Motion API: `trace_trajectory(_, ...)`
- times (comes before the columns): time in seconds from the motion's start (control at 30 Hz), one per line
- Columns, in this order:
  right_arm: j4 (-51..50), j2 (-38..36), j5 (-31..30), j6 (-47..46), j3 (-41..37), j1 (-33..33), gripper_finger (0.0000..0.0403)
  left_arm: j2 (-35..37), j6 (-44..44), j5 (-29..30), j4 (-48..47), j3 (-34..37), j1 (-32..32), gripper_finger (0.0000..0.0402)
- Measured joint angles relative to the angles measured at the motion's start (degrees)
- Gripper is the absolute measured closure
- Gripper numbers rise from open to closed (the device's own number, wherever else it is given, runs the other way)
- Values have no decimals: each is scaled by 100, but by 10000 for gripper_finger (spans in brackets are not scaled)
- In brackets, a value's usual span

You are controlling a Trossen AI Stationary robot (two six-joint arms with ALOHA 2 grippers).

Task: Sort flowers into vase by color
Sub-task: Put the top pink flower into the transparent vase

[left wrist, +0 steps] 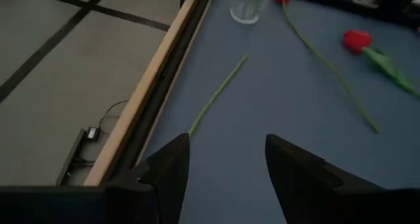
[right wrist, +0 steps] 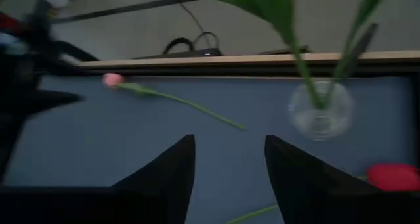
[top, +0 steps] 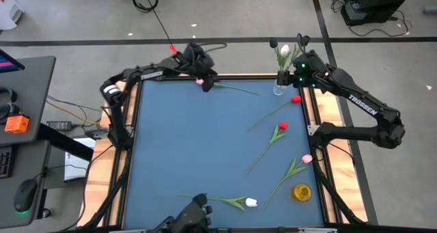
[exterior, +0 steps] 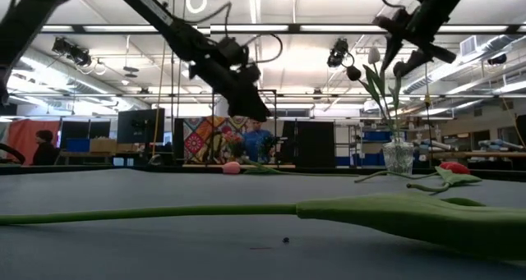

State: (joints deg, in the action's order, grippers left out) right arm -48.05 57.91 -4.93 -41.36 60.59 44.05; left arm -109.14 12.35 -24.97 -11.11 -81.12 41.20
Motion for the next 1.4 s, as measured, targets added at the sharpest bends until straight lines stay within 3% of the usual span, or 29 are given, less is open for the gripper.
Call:
trace_trajectory(0.17,2,-2,53,-72,178,-213,211,-849,-100,-251,-56,-786,-7,211)
trace_trajectory(0.33,-141,0,110,-212,188,-379,211,-1645,355,-232,-1206,-2092,10,225)
trace_trajectory(0.47,-342,0,258,-244,188,-504,211,-2220,1568,396,-2599,-3108,-17,230)
trace_trajectory(0.67,-459,0,312,-262,188,-673,211,-2933,2525,886,-3359,-3950,-40,231)
trace_trajectory(1.1,-487,-28,567,-178,188,-717,211,-3231,3861,1382,-3484,-4047,-245,239)
trace_trajectory(1.23,-489,-28,654,-120,188,-718,211,-3222,3981,1380,-3476,-3939,-241,279)
trace_trajectory(1.4,-483,-28,771,-112,188,-716,211,-3222,4097,1450,-3490,-3934,-250,360)
